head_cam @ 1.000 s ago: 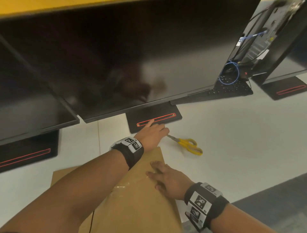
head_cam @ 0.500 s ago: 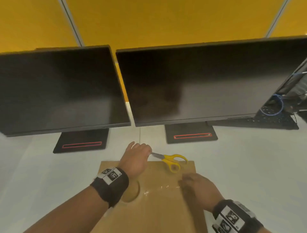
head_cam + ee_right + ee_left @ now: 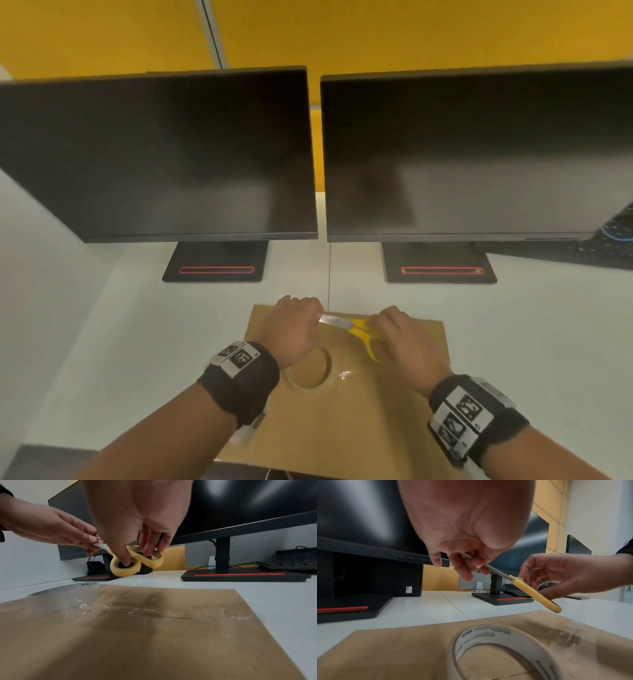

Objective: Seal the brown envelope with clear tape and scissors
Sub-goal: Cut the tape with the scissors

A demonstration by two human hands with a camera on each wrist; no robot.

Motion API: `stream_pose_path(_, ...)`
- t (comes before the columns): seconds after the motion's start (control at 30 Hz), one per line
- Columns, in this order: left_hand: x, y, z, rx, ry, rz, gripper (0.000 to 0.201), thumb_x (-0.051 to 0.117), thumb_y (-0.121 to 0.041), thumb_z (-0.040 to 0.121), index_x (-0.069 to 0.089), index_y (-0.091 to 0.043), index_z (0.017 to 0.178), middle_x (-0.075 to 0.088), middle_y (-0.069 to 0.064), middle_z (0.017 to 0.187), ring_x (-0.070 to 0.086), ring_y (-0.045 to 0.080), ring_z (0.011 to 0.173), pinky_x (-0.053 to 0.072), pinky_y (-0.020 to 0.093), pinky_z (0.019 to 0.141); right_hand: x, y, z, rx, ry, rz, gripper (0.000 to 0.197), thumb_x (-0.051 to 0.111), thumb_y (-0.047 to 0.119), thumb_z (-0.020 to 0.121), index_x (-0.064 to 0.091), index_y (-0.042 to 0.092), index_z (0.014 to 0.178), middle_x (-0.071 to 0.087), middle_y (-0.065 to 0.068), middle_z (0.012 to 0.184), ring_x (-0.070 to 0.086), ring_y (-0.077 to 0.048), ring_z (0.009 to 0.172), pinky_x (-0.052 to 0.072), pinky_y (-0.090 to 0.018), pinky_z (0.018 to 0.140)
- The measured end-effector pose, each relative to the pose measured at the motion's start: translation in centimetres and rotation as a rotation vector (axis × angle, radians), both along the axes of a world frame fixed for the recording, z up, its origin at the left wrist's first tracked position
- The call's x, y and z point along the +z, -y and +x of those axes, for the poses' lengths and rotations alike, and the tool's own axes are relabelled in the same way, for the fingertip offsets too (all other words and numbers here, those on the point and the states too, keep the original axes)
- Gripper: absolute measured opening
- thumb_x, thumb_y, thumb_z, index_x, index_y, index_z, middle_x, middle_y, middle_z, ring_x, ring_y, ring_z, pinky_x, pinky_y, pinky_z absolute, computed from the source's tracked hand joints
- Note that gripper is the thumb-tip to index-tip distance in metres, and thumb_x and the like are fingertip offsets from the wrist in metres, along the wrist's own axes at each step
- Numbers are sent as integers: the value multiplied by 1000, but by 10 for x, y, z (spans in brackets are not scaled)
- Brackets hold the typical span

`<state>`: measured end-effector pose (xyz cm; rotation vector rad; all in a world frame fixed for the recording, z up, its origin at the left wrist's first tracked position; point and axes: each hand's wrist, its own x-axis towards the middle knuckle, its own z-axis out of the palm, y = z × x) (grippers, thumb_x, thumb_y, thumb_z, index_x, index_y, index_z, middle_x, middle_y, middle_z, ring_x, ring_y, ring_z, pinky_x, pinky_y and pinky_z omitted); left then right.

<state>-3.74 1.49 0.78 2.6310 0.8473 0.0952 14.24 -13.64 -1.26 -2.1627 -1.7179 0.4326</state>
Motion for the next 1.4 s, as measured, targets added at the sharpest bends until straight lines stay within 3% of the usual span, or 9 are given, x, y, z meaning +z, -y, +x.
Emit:
stream_pose_path(0.13,-5,-9,-6,-22,-8,-31,21,35,-19,100,55,-20,102,60,-7,95,43,11,80,28,31,105,4,-3,0,-109,-86,-26,48,71,26,73,56,22,118,42,1,119,49,-16,99,45,-25,81)
stream_pose_path(0.33,-4,-5,-3,-147,-5,-57,24,29,-22,102,53,-19,101,56,-8,96,51,12,94,4,30,116,13,-7,6,-57,-486,-254,25,57,8,70,36,23,67,47,5,70,41,-12,65,32,-23,58)
stream_pose_path(0.5,-7,-7,7,-133,8,-52,23,34,-25,102,56,-23,107,54,-13,102,50,9,104,6,37,119,10,-5,5,11,-532,-340,39,49,2,87,44,27,116,55,8,107,54,-10,91,41,-11,72)
stream_pose_path(0.6,-14,-5,7,-42,69,-62,29,45,-26,97,48,-22,126,50,-6,127,46,14,118,18,39,117,3,-3,2,-19,-447,-294,42,50,7,87,47,28,124,55,-1,118,55,-23,106,47,-32,91)
stream_pose_path(0.73,-20,3,-2,45,25,-162,50,60,-40,86,43,-21,128,45,-4,128,46,17,117,39,32,101,1,5,12,-139,-455,-296,43,51,33,93,40,31,134,44,2,124,50,-20,113,37,-28,91)
stream_pose_path(0.97,-29,26,-19,-255,-384,-87,99,67,-66,69,22,-24,147,22,0,155,19,20,143,11,39,117,-11,31,42,-66,-406,-381,55,46,7,90,41,32,138,40,0,113,50,-18,107,41,-25,92)
stream_pose_path(1.1,-19,28,-14,-250,-407,-81,93,69,-52,73,21,-23,147,22,1,155,24,20,141,13,39,116,-19,42,48,35,-334,-373,58,52,13,88,38,36,139,39,4,112,52,-15,101,43,-24,91)
stream_pose_path(1.2,-17,24,-15,-247,-349,-58,74,67,-48,73,36,-23,136,38,-2,143,40,18,127,22,40,113,-23,46,50,116,-240,-401,60,56,24,77,43,37,134,37,10,106,47,-11,86,38,-13,69)
stream_pose_path(1.4,-15,36,-17,-302,-581,10,87,69,-52,70,30,-19,140,16,3,156,20,24,142,16,47,117,-31,57,51,251,-48,-484,59,49,25,71,49,37,129,44,2,109,54,-24,94,46,-34,78)
